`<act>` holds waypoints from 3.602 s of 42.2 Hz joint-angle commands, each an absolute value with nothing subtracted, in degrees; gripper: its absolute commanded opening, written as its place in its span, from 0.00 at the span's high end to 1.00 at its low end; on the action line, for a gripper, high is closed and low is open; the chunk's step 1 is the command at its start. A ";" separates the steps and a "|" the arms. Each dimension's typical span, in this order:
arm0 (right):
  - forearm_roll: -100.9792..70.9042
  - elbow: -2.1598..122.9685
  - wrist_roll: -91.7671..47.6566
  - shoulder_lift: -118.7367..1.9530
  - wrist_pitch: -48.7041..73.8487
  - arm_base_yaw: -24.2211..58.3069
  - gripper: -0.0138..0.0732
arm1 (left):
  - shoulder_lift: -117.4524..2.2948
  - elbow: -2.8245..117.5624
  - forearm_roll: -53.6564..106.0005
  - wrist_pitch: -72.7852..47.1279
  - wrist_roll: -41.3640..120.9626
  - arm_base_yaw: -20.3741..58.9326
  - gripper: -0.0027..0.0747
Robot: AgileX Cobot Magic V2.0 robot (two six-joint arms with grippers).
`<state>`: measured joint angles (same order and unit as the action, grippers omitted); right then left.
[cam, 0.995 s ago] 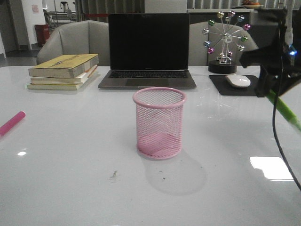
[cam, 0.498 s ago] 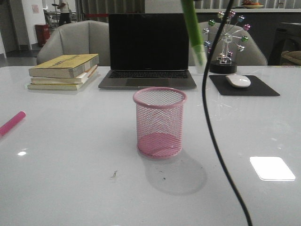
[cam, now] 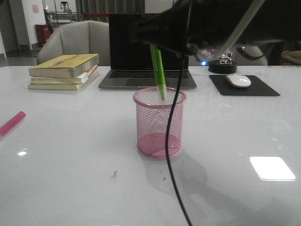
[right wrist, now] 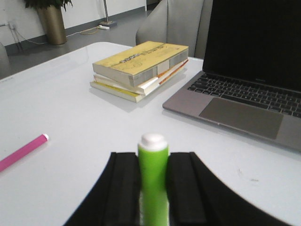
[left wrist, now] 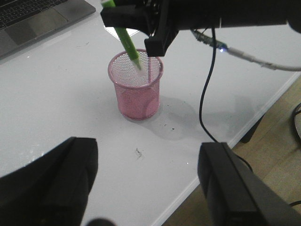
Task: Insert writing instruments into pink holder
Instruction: 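Carry the green marker over the pink holder and lower it in, then open the right gripper and withdraw it from the holder, then lower the left gripper onto the pink marker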
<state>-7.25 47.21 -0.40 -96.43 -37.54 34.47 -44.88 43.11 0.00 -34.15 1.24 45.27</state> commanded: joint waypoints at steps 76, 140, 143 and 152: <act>7.25 47.43 6.44 -35.89 51.06 33.59 0.39 | -53.23 50.03 1.45 -40.48 -0.50 36.40 0.31; 7.25 47.43 6.44 -35.89 51.34 33.59 0.39 | -119.88 95.93 2.12 -49.59 0.00 3.07 0.31; 7.25 47.43 6.44 -35.89 51.34 33.59 0.39 | -120.60 96.55 2.12 -49.58 0.00 3.07 0.31; 7.25 47.43 6.44 -35.89 51.34 33.59 0.39 | -122.35 97.19 2.12 -50.11 0.00 3.07 0.31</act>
<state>6.06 46.09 6.69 -35.86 55.50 34.02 -125.31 95.45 1.68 -50.51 0.38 3.14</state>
